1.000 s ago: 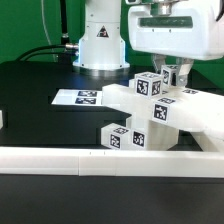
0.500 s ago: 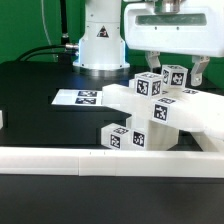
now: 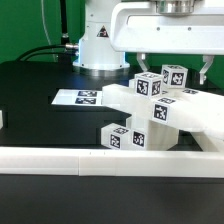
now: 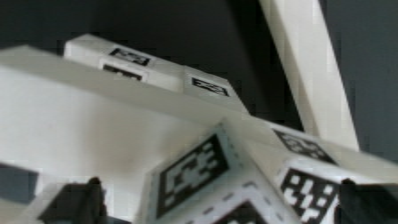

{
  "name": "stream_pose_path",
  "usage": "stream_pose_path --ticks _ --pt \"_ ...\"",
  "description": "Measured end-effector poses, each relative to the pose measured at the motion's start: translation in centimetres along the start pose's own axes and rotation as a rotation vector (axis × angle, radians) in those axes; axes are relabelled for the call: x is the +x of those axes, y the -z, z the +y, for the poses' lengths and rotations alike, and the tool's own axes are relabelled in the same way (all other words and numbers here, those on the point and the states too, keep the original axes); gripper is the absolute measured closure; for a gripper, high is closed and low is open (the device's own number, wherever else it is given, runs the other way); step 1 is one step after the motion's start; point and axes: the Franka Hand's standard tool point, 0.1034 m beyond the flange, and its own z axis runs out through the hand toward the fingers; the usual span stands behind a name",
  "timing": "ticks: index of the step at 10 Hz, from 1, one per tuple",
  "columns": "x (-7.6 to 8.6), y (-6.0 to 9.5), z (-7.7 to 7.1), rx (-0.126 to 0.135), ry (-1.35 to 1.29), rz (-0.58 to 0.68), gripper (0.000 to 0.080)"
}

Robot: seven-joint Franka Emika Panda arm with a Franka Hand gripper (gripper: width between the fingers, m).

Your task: Assemble chair

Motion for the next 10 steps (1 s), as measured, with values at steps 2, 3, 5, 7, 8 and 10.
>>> stream_pose_path --ticks 2,3,5,7,8,10 --pt "0.18 -0.02 -0.19 -0.024 0.204 -0.003 0.0150" --pt "0.06 -0.05 -0.39 -0.032 0.273 -0.003 0.0150" --pt "0.16 -0.07 -0.15 -0.029 0.371 -0.004 0.0260" --pt "0.17 -0.15 0.07 -0.029 0.366 -0.003 0.0397" --pt "0.17 -0.15 0.07 -0.029 0.366 -0.003 0.0397" --pt "0.17 -0.16 0.08 -0.029 0.362 -0.003 0.0531"
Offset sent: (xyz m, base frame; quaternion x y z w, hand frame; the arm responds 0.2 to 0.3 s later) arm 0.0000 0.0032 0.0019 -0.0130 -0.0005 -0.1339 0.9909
